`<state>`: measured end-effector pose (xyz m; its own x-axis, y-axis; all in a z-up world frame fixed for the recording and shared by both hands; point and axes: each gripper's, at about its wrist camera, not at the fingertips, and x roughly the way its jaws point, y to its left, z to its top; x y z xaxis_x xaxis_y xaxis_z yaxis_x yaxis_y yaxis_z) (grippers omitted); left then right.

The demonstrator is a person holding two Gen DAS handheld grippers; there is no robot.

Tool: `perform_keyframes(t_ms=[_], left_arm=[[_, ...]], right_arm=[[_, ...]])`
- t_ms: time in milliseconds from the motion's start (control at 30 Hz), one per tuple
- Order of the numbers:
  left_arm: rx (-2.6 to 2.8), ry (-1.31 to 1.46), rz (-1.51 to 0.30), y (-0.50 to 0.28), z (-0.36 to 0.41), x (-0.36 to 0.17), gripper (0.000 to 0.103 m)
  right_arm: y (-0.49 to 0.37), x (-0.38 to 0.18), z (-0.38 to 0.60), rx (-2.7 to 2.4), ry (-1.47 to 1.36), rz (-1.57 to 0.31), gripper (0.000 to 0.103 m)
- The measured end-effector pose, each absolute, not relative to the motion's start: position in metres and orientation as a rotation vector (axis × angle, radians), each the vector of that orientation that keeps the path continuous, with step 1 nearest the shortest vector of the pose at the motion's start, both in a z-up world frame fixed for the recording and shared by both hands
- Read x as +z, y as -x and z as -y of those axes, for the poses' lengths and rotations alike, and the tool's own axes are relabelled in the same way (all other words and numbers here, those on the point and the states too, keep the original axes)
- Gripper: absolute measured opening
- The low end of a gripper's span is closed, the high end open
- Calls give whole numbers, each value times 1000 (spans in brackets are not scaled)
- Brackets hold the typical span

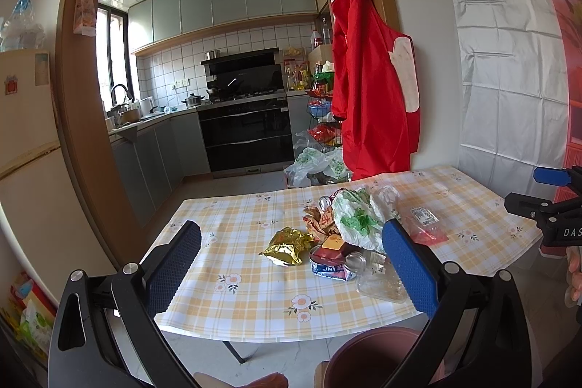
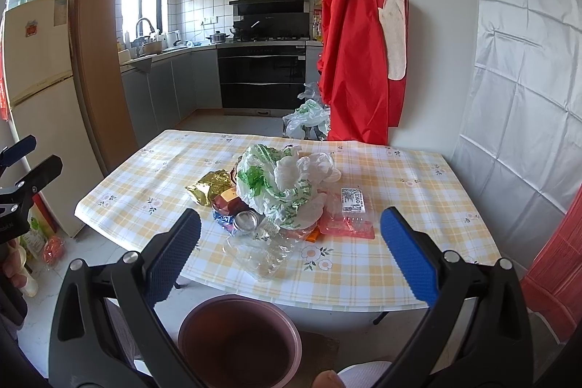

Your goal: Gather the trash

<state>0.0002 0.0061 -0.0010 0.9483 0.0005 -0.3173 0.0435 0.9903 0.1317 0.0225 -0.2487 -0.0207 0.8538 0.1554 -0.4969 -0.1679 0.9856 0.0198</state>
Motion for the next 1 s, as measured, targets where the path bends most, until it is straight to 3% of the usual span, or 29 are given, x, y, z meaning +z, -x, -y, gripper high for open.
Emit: perform_keyframes(t_ms=[1000], left_arm=[[-22, -119, -317, 1, -8, 1, 98]], right_arm=[[-22, -18, 249, 163, 29, -519, 97]])
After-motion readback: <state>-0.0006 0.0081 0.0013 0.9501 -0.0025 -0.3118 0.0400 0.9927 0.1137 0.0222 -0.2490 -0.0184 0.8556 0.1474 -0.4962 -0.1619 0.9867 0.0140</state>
